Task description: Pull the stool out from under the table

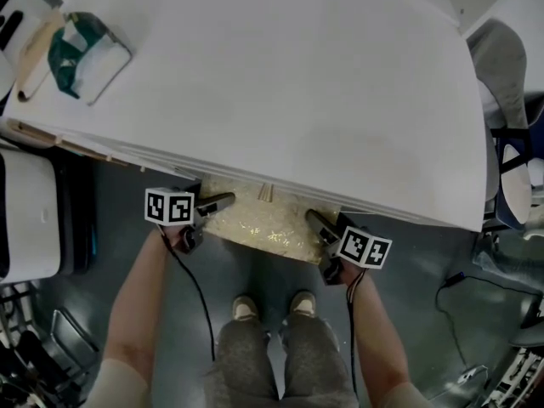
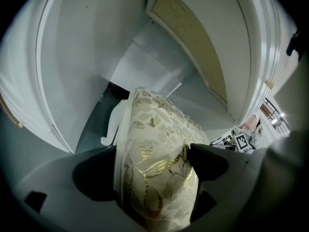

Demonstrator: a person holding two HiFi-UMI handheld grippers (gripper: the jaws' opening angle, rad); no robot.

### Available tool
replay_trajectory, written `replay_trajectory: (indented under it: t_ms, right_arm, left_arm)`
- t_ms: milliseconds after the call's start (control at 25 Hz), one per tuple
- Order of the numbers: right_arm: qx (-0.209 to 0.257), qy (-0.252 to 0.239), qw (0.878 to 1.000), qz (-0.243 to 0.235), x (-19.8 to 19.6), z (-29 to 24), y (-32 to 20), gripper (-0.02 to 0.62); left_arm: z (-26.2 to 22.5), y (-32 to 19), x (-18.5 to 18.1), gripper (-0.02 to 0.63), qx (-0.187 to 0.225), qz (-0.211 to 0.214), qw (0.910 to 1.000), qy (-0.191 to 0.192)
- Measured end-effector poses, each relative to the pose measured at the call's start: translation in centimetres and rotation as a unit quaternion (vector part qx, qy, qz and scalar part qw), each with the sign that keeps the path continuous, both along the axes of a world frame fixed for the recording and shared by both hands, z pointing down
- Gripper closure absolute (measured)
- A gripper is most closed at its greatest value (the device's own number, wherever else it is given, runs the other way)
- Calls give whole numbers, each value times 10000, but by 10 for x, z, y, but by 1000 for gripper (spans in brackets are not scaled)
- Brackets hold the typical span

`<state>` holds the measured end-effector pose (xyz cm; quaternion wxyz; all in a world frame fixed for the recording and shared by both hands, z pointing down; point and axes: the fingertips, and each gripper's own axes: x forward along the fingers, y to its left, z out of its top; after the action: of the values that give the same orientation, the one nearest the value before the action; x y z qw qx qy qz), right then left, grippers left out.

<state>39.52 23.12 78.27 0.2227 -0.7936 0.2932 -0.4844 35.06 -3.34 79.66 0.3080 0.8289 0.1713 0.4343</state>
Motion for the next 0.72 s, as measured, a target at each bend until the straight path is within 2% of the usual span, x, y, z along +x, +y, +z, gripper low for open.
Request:
replay_trajectory:
  t_ms: [160,400,520,720]
  right_arm:
    - [-8,-37,10000,-48,-2,-1,3,163]
    - [-40,-55,9997,-221,-25,-8,6,166]
    - [-66,-89,9994,-326,-41,-16,-3,166]
    - [-151,-167,9967,-776,-70,-32,-34,166]
  left_arm:
    - [-2,2,-6,120,20,-62,10000,67]
    - [-5,7,-38,123,-9,-224,9997,-48]
    - [-11,0,-63,121,-70,-383,9991,-167]
    - [-23,-25,-114,121,-142,-771,9966,-244]
